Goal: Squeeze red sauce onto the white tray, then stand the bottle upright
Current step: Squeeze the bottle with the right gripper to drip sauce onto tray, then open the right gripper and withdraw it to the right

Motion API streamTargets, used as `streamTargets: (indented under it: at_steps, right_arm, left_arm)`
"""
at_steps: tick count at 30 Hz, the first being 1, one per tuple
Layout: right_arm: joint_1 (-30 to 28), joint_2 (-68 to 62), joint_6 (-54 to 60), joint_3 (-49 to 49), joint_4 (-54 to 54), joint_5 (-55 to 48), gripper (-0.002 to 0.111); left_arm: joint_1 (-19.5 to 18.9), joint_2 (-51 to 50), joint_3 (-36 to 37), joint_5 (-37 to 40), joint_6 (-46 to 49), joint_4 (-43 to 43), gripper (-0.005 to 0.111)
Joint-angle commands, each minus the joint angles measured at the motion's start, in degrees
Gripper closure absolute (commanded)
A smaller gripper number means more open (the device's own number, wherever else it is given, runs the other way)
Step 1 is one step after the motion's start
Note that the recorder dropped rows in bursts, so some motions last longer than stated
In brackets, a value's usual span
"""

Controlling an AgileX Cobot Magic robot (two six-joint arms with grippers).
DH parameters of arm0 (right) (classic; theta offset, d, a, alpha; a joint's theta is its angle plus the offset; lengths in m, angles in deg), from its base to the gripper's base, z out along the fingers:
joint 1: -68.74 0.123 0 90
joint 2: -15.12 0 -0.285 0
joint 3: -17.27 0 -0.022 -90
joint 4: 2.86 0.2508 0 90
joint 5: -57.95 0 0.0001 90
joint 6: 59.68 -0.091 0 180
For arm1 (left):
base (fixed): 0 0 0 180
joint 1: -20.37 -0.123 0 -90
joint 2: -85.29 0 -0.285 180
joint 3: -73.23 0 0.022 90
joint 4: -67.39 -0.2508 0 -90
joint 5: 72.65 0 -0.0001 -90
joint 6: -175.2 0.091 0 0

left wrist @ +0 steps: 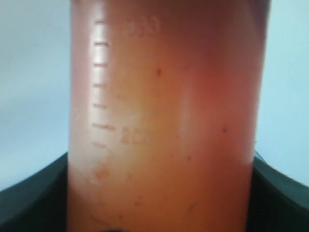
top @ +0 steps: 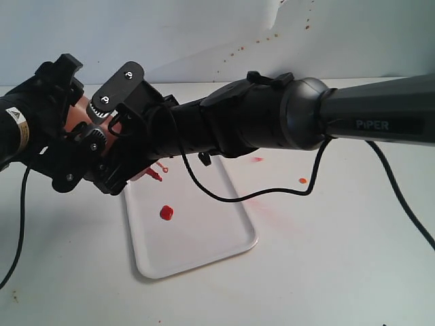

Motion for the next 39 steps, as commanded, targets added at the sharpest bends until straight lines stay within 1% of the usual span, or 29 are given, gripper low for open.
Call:
streamTargets:
  at_steps: [1, 4, 7, 8, 22, 24, 25, 26, 27, 28, 29, 30, 32, 35, 36, 39]
  right_arm:
    - [-0.08, 0.38, -0.64, 0.24, 0.05, -1.31, 0.03]
    - [-0.08, 0.38, -0.64, 0.24, 0.05, 0.2, 0.061]
    - [-0.08, 0.38, -0.64, 0.24, 0.05, 0.77, 0.103]
    - [-0.08, 0.38, -0.86, 0.24, 0.05, 0.91, 0.108]
    - [-0.19, 0.38, -0.72, 0.24, 0.05, 1.05, 0.107]
    - [-0.19, 0.38, -0.92, 0.24, 0.05, 1.05, 0.09]
    - [-0.19, 0.38, -2.55, 0.24, 0.05, 0.67, 0.069]
    - [-0.19, 0.43, -3.75, 0.24, -0.36, 0.67, 0.059]
    - [-0.19, 0.67, -5.46, 0.24, -3.3, 0.78, 0.033]
    - [-0.19, 0.8, -5.46, 0.24, -4.99, 0.91, 0.024]
    - [-0.19, 1.01, -6.32, 0.24, -7.45, 1.05, 0.009]
    - [-0.19, 1.41, -7.93, 0.24, -8.47, 1.05, 0.003]
    - [-0.19, 2.4, -10.29, -0.13, -12.03, 1.05, 0.003]
    - [-0.19, 4.99, -15.85, -1.3, -20.96, 1.05, 0.003]
    - [-0.19, 5.93, -18.29, -2.08, -25.96, 0.92, 0.003]
    - [-0.41, 11.0, -30.57, -6.23, -46.87, -2.66, 0.003]
  left_arm:
    - [0.27, 0.77, -0.37, 0.57, -0.88, 0.39, 0.107]
    - [0.27, 0.77, -0.37, 0.57, -0.88, 0.39, 0.107]
    - [0.27, 0.77, -0.37, 0.57, -0.88, 0.39, 0.107]
    - [0.27, 0.77, -0.37, 0.57, -0.88, 0.39, 0.107]
    - [0.27, 0.77, -0.37, 0.57, -0.88, 0.39, 0.107]
    - [0.27, 0.77, -0.37, 0.57, -0.88, 0.39, 0.107]
    - [0.27, 0.77, -0.37, 0.57, -0.88, 0.39, 0.107]
    - [0.27, 0.77, -0.37, 0.57, -0.88, 0.39, 0.107]
    - [0.27, 0.77, -0.37, 0.57, -0.88, 0.39, 0.107]
    - [0.27, 0.77, -0.37, 0.57, -0.88, 0.39, 0.107]
    - [0.27, 0.77, -0.37, 0.57, -0.88, 0.39, 0.107]
    - [0.27, 0.77, -0.37, 0.57, -0.88, 0.39, 0.107]
    - [0.27, 0.77, -0.37, 0.57, -0.88, 0.39, 0.107]
    - [0.27, 0.77, -0.37, 0.64, -0.99, 0.39, 0.107]
    - [0.27, 0.77, -0.37, 0.64, -1.1, 0.39, 0.107]
    - [0.27, 0.77, -0.37, 0.64, -1.24, 0.39, 0.107]
